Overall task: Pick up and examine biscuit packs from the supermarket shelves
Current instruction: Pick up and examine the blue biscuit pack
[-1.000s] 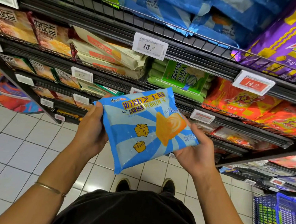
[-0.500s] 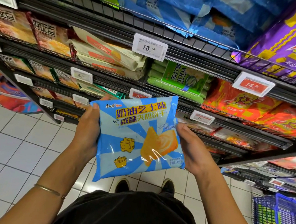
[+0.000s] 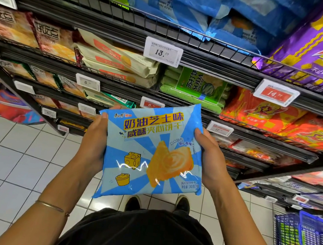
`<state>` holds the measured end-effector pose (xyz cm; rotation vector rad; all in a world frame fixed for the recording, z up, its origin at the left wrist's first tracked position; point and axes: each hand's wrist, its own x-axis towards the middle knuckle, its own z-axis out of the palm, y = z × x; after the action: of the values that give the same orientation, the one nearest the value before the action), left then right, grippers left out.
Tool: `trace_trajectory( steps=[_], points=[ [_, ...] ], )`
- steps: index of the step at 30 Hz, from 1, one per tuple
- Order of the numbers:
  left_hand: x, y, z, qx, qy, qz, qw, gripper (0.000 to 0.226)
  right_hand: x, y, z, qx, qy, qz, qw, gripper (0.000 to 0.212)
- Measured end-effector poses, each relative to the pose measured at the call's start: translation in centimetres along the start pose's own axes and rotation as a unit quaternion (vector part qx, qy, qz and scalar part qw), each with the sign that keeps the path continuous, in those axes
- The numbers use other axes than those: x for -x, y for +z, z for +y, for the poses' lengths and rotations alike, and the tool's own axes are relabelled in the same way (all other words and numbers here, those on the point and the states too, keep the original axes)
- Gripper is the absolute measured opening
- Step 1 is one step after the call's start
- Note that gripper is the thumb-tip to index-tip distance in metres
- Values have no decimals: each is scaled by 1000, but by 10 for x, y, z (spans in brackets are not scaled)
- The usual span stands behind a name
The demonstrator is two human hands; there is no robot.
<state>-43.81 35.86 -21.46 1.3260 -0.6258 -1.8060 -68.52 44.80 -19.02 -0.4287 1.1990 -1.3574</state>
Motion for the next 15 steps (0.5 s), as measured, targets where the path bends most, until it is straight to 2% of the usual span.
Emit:
trace_trajectory(
  steps=[2, 4, 7, 9, 12, 15],
  points=[
    [-1, 2, -2, -36, 6, 18, 999, 26, 1, 2, 0, -10, 0, 10, 1000, 25],
    [-3, 4, -5, -78, 14, 45, 996, 25, 3, 4, -2, -24, 2, 31, 999, 31],
    [-1, 10, -12, -78, -20, 50, 996, 37, 6, 9, -10, -45, 3, 29, 999, 32],
    [1, 13, -18, -48, -66, 8, 997, 50, 9, 15, -20, -50, -10, 1, 999, 26],
    [1, 13, -26, 30, -127, -72, 989, 90, 12, 27, -34, -29, -42, -51, 997, 20],
    [2, 15, -25, 79, -148, -90, 982, 100, 9, 36, -44, -33, -56, -93, 994, 17]
  ],
)
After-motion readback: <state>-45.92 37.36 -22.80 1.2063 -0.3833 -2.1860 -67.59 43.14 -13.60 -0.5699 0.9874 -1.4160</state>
